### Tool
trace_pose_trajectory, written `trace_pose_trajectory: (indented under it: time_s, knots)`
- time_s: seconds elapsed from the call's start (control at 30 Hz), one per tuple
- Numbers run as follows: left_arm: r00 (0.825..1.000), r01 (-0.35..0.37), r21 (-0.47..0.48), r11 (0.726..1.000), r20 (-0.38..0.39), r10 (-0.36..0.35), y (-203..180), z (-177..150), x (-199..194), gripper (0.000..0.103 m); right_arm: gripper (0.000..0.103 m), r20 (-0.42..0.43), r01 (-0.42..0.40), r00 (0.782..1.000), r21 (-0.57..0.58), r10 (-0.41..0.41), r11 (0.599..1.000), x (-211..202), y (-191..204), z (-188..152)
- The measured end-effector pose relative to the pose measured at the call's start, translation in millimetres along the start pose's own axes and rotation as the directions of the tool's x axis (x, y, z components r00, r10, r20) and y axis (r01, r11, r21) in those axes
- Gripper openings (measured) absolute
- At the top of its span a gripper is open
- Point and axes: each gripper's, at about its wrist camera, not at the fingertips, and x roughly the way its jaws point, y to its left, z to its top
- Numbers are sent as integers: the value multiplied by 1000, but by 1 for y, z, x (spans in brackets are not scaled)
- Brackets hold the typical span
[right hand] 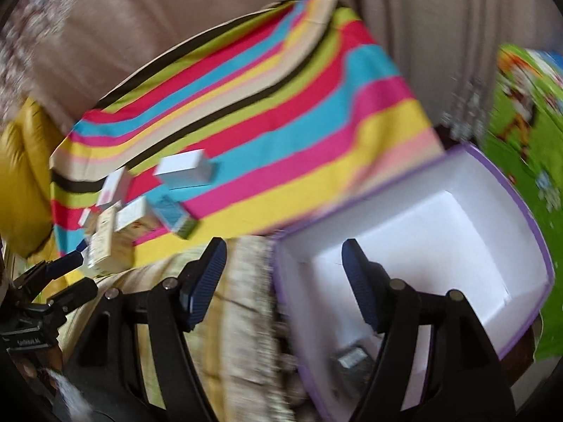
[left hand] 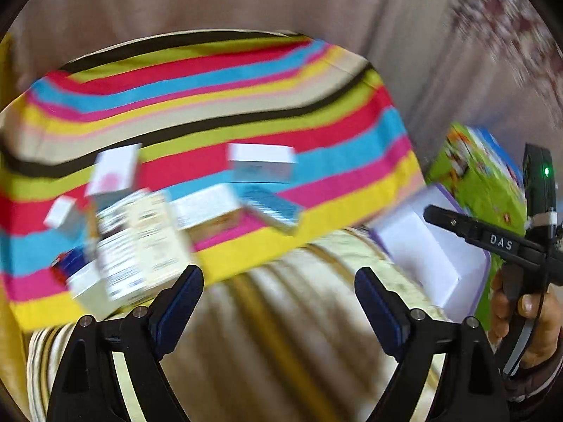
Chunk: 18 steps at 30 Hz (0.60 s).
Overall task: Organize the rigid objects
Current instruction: 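Move both open tools back over the boxes on the striped cloth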
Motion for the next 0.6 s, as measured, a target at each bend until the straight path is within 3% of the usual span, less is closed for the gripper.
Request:
trace_pose_trajectory:
  time_s: [0.3,0.6]
  knots:
    - [987,-149,-99,984,49,155,78,-27,-36,89,72,-61,-47,997,-126,40,991,23,80,4]
    - [976,-188,-260,947,56,209,131,-37,-49,89,72,-116,-120,989,-232,95,965,51,146,6]
